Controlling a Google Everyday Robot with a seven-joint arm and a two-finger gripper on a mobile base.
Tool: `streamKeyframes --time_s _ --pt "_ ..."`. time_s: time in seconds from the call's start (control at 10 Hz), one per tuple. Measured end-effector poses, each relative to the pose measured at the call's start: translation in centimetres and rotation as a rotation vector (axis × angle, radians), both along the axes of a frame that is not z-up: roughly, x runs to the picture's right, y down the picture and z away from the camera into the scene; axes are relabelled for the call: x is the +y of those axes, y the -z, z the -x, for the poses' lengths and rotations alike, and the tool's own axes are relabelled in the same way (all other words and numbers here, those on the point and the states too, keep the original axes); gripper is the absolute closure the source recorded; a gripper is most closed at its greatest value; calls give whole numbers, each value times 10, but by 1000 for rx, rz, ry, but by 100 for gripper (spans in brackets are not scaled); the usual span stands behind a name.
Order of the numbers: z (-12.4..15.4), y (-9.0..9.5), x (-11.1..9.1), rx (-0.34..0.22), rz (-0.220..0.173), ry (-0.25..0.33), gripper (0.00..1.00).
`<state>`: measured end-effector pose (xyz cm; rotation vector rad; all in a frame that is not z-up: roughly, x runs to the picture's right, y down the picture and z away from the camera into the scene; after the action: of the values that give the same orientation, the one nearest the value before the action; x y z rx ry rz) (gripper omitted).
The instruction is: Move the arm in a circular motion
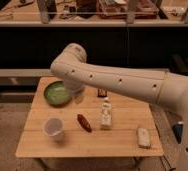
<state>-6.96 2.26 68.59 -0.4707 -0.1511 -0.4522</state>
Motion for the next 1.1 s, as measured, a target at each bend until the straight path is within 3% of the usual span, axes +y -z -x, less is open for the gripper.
streamKeyframes --time_s 0.2,0.4,0.7,1.1 --pt "-21 -13 -12 24 23 -4 59" --pt "-40 -24 -14 17 4 -33 59" --pt "-36 -31 -38 36 5 -52 59" --pt "-71 -35 -47 45 27 -99 59"
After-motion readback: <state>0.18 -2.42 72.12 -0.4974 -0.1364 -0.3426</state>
